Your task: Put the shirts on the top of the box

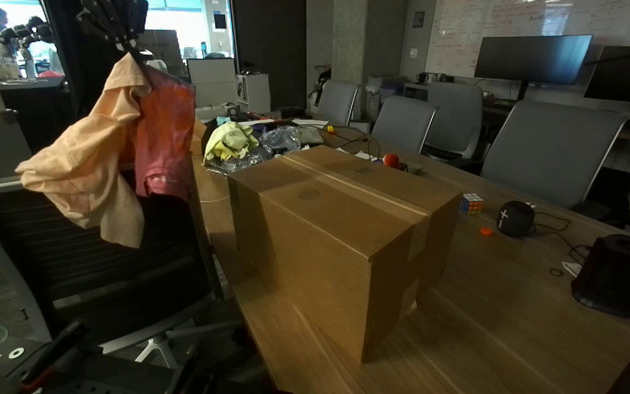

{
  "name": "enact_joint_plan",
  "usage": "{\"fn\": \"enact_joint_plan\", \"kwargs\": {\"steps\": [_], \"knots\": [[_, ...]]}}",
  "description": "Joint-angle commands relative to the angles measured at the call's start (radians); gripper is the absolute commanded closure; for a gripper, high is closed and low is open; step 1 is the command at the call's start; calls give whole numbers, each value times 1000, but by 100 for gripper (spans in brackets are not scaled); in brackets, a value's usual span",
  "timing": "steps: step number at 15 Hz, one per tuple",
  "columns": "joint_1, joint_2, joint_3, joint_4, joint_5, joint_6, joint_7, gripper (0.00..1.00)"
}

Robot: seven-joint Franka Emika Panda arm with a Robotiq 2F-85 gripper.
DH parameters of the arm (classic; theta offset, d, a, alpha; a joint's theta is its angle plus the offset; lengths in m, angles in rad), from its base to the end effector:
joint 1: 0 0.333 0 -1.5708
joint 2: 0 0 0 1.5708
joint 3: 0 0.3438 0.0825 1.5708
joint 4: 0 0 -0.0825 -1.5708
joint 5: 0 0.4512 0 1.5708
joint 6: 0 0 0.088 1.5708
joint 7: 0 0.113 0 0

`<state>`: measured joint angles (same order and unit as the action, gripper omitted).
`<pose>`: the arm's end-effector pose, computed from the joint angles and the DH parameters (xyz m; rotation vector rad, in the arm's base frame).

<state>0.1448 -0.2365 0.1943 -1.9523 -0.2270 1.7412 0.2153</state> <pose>0.5232 0.1709 0.5931 2.8761 0.2239 0.1342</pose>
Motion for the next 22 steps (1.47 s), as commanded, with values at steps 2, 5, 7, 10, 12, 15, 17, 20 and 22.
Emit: {"fn": "enact_joint_plan", "kwargs": {"steps": [2,5,7,10,12,15,17,20,22], "knots": [[-32,-11,-6,89,-21,-63,33,99],[-52,12,-16,162,-26,-113,25,99],[-67,36,-28,227,-27,-158,16,99],[-95,94,-56,353,-26,-235,13,99],[-117,144,-85,454,-21,-298,17,99],[-148,225,-135,602,-10,-382,23,99],[-167,284,-170,696,-2,-434,28,99],[-191,365,-218,832,14,-509,38,99],[-208,413,-246,921,39,-560,44,99]]}}
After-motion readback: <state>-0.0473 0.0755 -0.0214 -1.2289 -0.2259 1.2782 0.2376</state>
